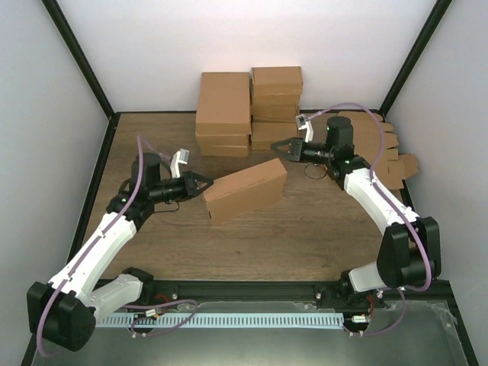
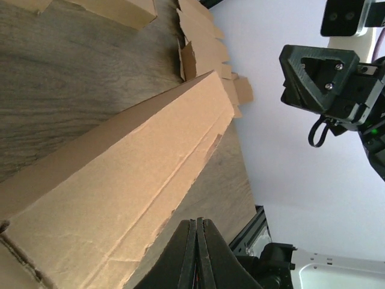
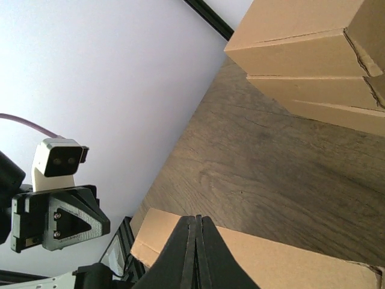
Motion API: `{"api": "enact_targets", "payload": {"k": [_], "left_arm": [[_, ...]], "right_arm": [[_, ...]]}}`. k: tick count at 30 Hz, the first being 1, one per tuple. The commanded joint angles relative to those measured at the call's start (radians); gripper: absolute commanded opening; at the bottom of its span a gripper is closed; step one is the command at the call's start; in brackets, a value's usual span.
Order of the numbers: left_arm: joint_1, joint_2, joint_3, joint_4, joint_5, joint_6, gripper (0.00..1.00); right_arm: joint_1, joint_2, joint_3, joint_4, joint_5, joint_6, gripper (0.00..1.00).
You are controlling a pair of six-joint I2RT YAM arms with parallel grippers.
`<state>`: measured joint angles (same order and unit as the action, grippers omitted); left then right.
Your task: Fold the paper box
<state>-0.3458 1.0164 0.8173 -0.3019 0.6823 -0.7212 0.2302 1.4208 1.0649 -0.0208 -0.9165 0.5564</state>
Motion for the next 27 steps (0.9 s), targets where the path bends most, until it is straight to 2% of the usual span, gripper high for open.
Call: {"api": "enact_targets", "payload": {"k": [1,10,15,16,18,21,23,24,27], "left_arm": [[0.000,0.010,-0.055,0.030,-0.001,0.011,0.04],[-0.001,0.044,-0.188,0.086,-0.043,0.012,0.04],[-0.005,0.016,-0.116,-0.007,-0.068,0.062,0.04],[-0.006,0.006,-0.084,-0.037,-0.079,0.085,0.07],[-0.011,-0.008,-0.015,-0.108,-0.118,0.148,0.23],[-0.016,-0.011,0.080,-0.203,-0.182,0.282,0.62],[-0.026,-0.004,0.126,-0.254,-0.240,0.363,0.93],[-0.035,0.001,0.149,-0.273,-0.272,0.405,0.99],[-0.068,0.013,0.191,-0.288,-0.312,0.554,1.00]], "right_arm": [[-0.003,0.030,-0.030,0.005,-0.001,-0.017,0.01],[-0.004,0.138,-0.129,0.042,0.050,-0.021,0.01],[-0.003,0.099,-0.102,0.007,0.054,-0.041,0.01],[-0.003,0.089,-0.093,-0.006,0.058,-0.048,0.01],[-0.004,0.066,-0.068,-0.037,0.068,-0.066,0.03],[-0.003,0.031,-0.038,-0.087,0.088,-0.093,0.21],[-0.003,0.008,-0.025,-0.112,0.097,-0.110,0.38],[-0.004,-0.004,-0.019,-0.126,0.106,-0.120,0.46],[-0.004,-0.042,-0.009,-0.155,0.118,-0.149,0.69]]}}
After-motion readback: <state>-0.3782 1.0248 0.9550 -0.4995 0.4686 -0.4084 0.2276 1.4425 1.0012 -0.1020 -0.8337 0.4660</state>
